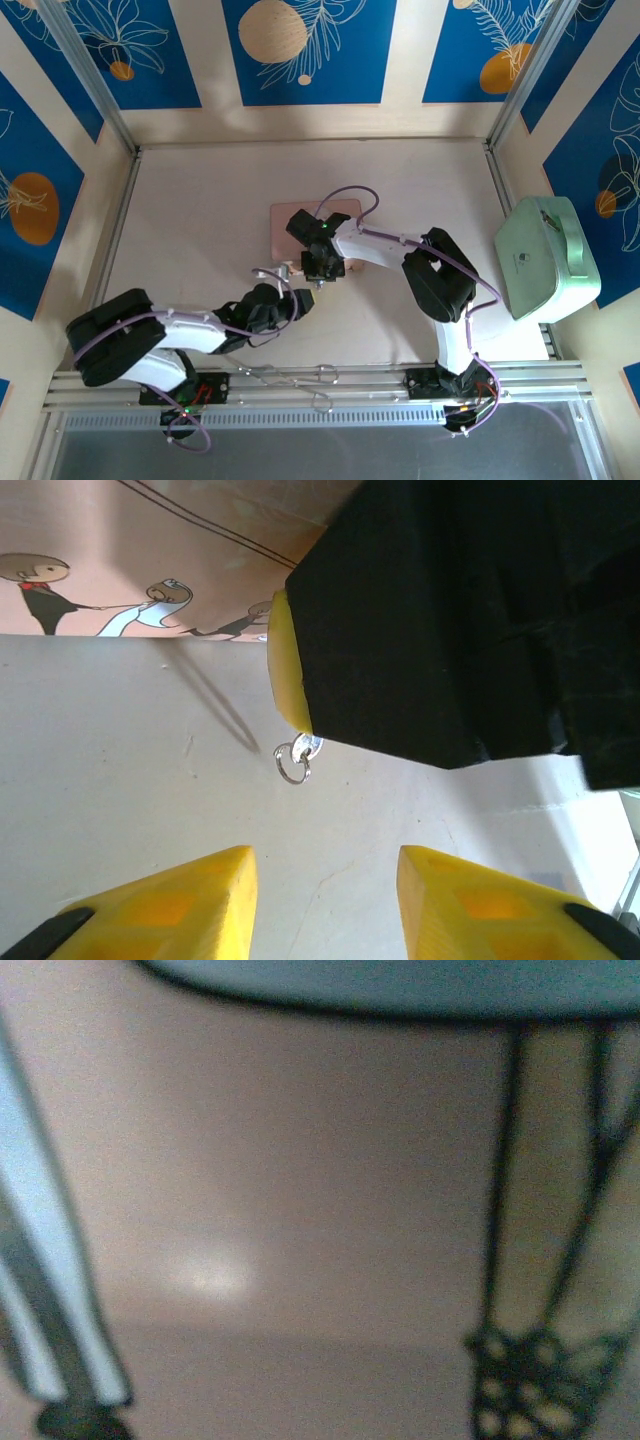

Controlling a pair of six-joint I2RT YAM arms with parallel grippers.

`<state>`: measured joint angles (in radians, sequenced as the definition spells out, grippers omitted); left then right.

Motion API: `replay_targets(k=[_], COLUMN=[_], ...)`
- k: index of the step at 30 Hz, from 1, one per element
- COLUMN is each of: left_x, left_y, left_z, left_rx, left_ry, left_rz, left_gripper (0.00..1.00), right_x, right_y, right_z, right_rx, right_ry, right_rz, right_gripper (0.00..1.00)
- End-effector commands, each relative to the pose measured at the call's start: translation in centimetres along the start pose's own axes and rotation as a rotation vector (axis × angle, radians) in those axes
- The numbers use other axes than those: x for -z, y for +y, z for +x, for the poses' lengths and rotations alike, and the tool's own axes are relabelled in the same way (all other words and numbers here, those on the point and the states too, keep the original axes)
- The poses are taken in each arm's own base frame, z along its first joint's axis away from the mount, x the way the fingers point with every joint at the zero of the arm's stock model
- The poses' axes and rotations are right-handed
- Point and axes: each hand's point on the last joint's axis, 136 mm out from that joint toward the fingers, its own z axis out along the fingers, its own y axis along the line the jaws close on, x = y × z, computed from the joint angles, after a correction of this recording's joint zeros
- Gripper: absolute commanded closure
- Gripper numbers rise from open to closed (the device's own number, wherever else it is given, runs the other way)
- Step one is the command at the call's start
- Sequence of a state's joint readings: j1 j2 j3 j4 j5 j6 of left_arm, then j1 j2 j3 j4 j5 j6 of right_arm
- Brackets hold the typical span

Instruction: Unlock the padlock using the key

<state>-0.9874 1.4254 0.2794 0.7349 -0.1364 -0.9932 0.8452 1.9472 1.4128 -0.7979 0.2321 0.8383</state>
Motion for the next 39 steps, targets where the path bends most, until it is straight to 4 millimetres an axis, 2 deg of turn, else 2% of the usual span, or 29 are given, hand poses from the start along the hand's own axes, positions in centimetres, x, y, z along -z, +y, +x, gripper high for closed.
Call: replay_targets(k=[1,6,19,28,39], left_x=[-0.6,-2.1,-4.6,-5.1,-5.7], left_y=[-0.8,-1.1,-0.7,-0.7,-1.1], left_z=[-0.7,-0.5,-0.1,-0.3,-0.2], left_rx=[-0.008,-0.023,-0.011,-0.012,0.0], left_ry=[-0.059,-0.06,-0.048,-0.048,-0.038], left_rz=[0.043,0.064,0.062,0.055,0.071], left_gripper=[0.56,0.5,0.54,0.61,0.78], right_x=[-0.6,-0.8,-0.6,-0.6,-0.6], right_y=[0.2,0.3,0.4,0.4,0.6], right_z=[1.8,2.0,2.0,2.1,2.1], right_rx=[0.01,0.007,-0.013,-0.015,-0.024], right_ry=[0.114,0.127,0.144,0.15,0.156], right_rz=[-0.026,-0.043,-0.073,-0.077,-0.092], right_gripper=[0.83,0.82,0.82,0.79,0.79])
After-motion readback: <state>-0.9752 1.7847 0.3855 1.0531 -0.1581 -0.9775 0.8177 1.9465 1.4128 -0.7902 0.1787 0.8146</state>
